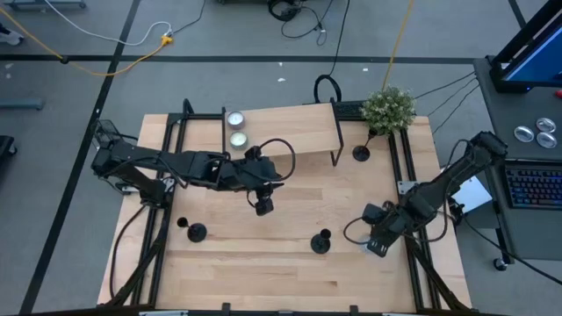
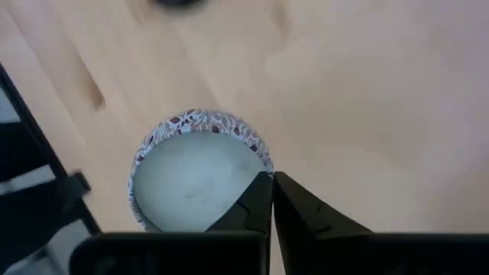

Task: Pick & Place candle stick holders
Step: Put the white scented candle on the shelf

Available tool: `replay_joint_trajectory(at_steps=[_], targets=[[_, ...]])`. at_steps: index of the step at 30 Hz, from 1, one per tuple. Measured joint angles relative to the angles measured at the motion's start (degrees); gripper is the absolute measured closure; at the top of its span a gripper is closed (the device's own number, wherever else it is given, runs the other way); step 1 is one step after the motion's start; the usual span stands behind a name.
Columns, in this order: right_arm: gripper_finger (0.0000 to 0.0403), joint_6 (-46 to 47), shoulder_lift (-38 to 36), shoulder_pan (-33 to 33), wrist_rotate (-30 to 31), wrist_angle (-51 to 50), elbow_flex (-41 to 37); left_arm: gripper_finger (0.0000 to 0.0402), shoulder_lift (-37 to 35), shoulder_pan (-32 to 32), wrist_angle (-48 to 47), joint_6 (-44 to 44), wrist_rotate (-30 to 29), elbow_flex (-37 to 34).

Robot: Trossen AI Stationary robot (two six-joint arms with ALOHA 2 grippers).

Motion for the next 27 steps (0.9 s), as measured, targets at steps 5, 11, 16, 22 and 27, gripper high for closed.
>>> replay_joint_trajectory(at_steps=[5,11,16,22,27], targets=[[0.0402,-8.5,0.0,-4.7,8.8,-10.0,10.1,0.0298,0.0,0.0,3.2,2.5,0.0,0.0],[0.0402,-22.3,0.0,-12.3,17.9,-11.5,17.8,0.0298,0.0,0.0,5.8,3.2,0.0,0.0],[0.0403,-35.4,0.0,-20.6,19.0,-3.1,19.2,0.0298,0.0,-0.1,10.8,5.3,0.5,0.0],[0.0403,-47.6,1.9,-27.4,14.6,10.2,19.2,0.0298,0.6,0.1,14.8,5.0,0.5,0.0],[0.0403,-52.2,4.7,-30.7,10.9,16.2,19.2,0.0298,2.3,0.4,14.7,4.3,0.5,0.1]])
